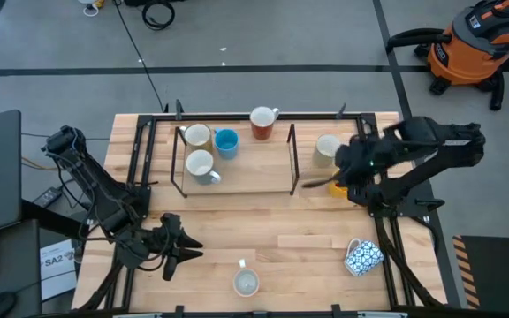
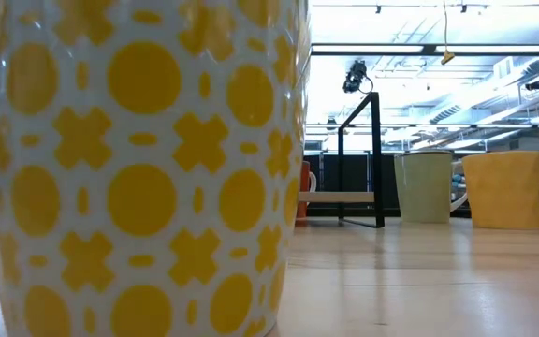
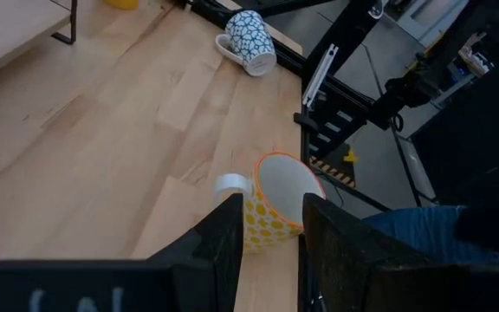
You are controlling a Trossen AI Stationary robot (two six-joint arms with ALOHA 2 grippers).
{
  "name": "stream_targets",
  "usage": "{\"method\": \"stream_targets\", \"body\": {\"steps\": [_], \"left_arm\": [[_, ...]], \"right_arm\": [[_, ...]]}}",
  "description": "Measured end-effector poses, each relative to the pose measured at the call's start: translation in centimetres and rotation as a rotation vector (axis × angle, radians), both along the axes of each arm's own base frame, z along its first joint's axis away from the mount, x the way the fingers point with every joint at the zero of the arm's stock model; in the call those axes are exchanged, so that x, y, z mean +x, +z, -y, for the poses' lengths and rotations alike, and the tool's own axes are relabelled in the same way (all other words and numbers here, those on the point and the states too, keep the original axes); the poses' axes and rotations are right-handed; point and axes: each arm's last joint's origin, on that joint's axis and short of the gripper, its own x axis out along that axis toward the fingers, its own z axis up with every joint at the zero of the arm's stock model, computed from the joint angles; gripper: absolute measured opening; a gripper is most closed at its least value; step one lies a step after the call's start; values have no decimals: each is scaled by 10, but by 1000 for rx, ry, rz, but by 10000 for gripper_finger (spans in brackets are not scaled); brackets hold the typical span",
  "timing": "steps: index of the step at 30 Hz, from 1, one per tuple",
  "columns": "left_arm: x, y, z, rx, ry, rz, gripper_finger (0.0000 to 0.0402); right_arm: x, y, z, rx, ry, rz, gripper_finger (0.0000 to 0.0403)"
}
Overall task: Place coffee mugs
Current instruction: Put the yellow mug on the shelf
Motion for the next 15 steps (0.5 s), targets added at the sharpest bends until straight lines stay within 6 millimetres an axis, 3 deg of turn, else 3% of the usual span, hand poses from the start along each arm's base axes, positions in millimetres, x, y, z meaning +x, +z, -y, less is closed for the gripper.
{"method": "stream_targets", "body": {"steps": [6,15], "left_arm": [[0,0,0,3,0,-2,128],[0,0,0,3,0,-2,128]], "right_arm": [[-10,-40,-11,4,-55,-122,89],[-13,-103,-12,-72,-71,-344,89]]}}
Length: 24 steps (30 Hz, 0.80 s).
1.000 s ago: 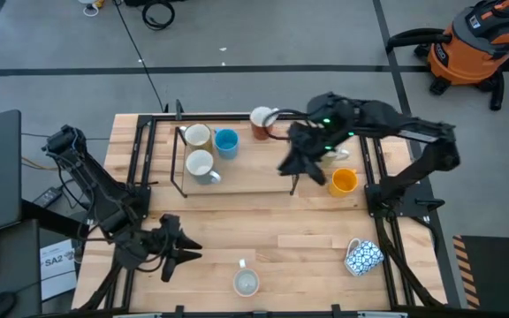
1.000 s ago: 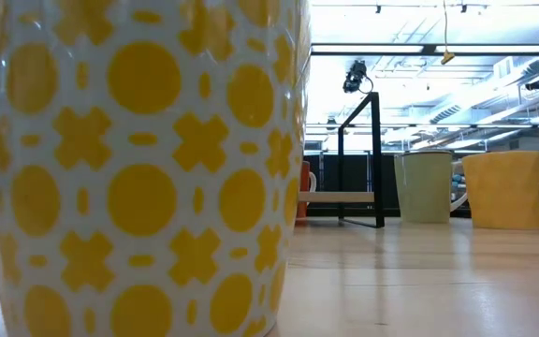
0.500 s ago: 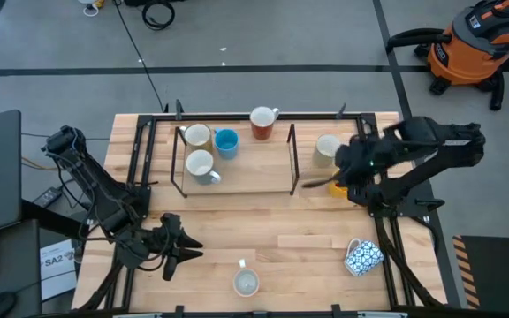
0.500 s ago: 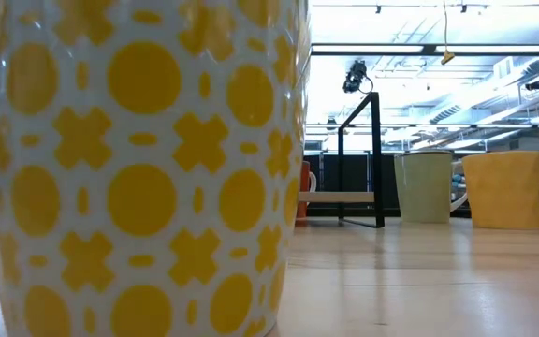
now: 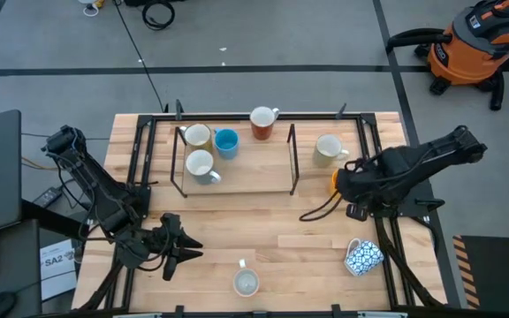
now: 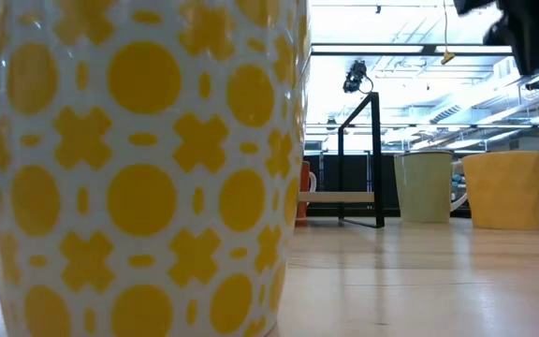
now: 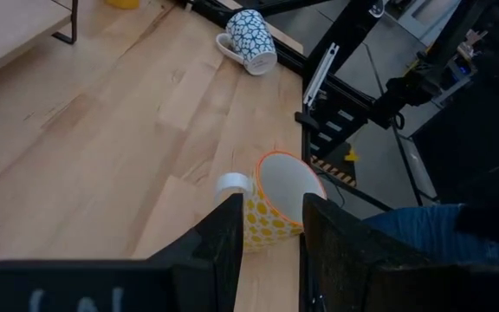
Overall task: Place coffee mugs
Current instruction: Put the yellow mug on the shelf
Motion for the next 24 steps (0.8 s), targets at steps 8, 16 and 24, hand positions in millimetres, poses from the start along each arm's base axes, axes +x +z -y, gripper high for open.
{"method": "stream_targets", "body": {"steps": [8,16,24], "left_arm": [[0,0,0,1,0,-1,128],[0,0,0,1,0,-1,128],[0,0,0,3,0,-2,128]], "right_arm": [[-6,-38,5,-140,86,-112,89],[-9,-57,8,-226,171,-157,89],[-7,-70,7,-227,265,-154,89]]}}
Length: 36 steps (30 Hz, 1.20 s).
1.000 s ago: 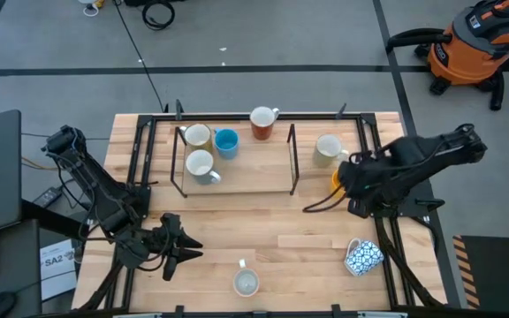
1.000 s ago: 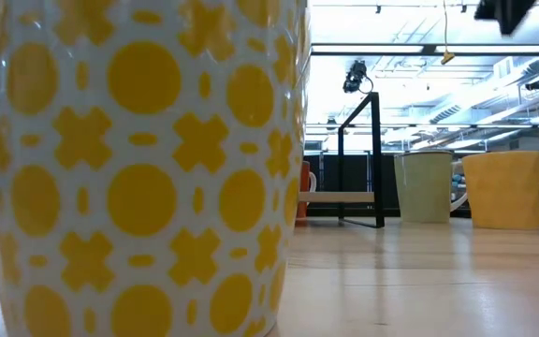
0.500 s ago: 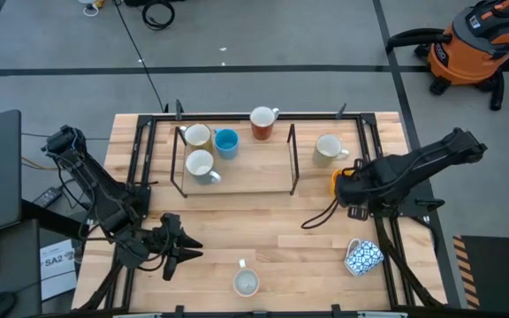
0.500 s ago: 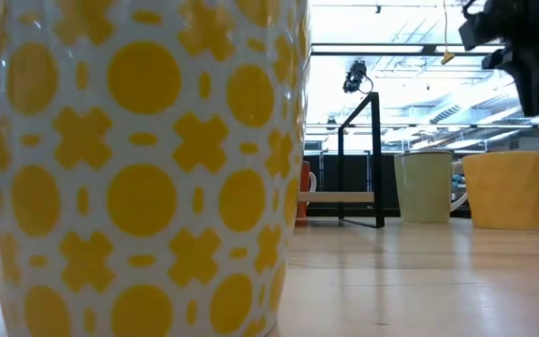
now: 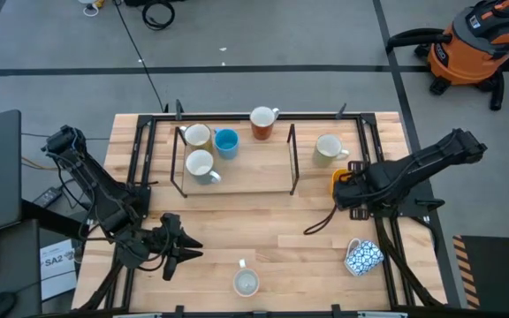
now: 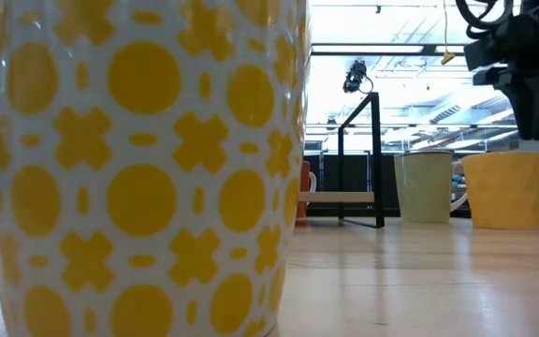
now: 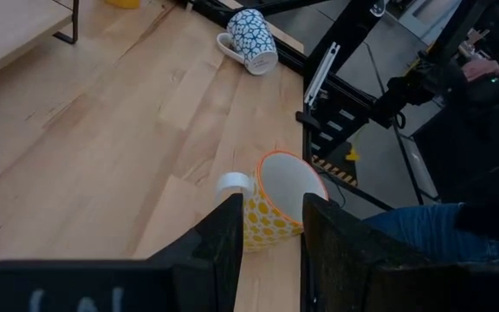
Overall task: Place coffee mugs
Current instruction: Put the yellow mug on the shelf
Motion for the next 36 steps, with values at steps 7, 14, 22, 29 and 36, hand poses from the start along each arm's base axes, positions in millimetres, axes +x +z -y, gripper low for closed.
{"method": "stream_targets", "body": {"steps": [7,14,22,29,36], "left_arm": [[0,0,0,0,0,0,128],[0,0,0,45,-17,6,128],[0,0,0,49,-18,7,128],[0,0,0,49,-18,7,128],[0,0,0,74,-20,13,128]], "right_arm": [[-3,-12,2,-25,0,-24,89],[-3,-18,2,-54,7,-8,89],[-10,-34,4,-46,-14,-57,89],[-11,-42,4,-12,-36,-67,83],[-11,-42,1,89,-127,-72,24]]}}
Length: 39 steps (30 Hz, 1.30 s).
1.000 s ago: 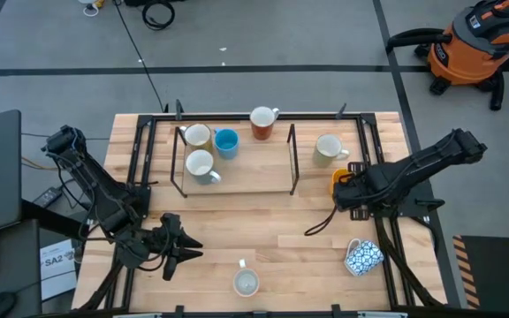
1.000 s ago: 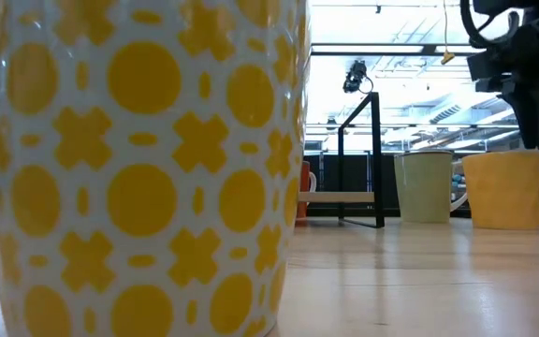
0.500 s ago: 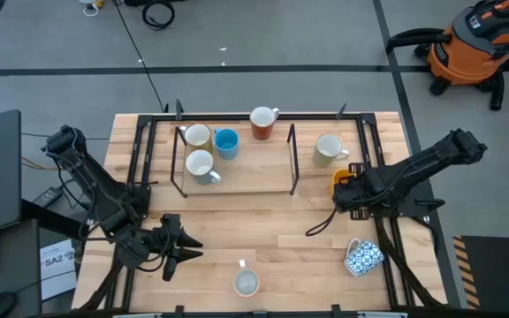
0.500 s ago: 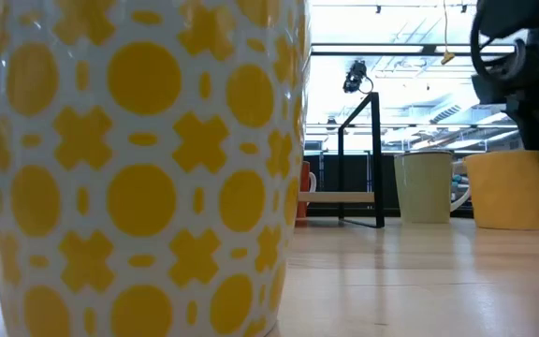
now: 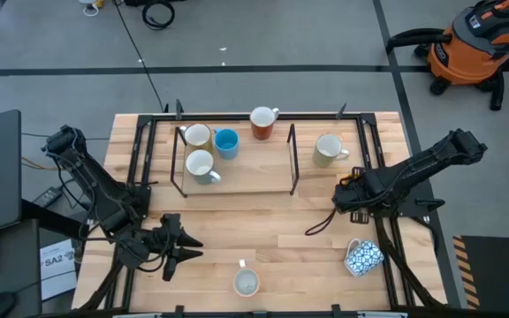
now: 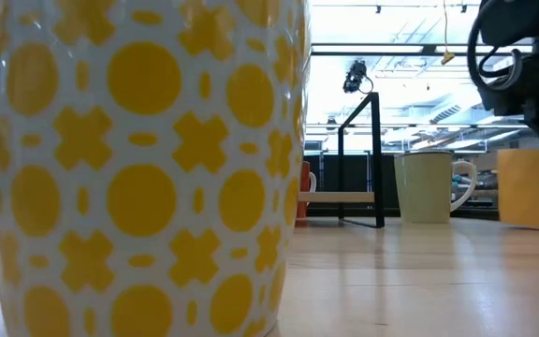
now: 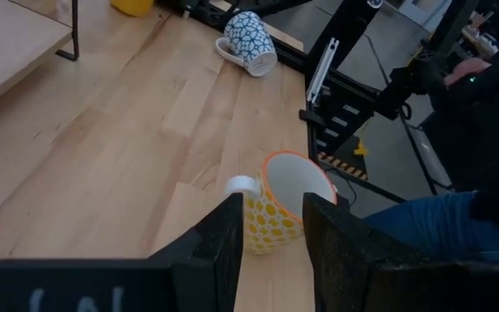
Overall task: Place coffee mugs
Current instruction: Put the yellow mug on the shelf
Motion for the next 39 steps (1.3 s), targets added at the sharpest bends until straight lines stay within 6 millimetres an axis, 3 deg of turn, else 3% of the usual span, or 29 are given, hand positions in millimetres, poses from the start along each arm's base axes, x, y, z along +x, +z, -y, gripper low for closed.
{"method": "stream_targets", "body": {"steps": [4,9,14,19,26,39], "left_arm": [[0,0,0,3,4,2,128],[0,0,0,6,11,5,128],[0,0,-1,8,17,7,128],[0,0,-1,8,17,7,128],[0,0,-1,8,17,7,128],[0,0,-1,47,2,11,128]], "right_arm": [[4,3,-3,56,-147,39,25],[18,21,-12,229,-353,120,26],[41,30,-20,382,-519,314,25],[61,24,-26,434,-648,386,25],[79,8,-33,424,-742,327,29],[92,23,-27,373,-718,459,51]]}}
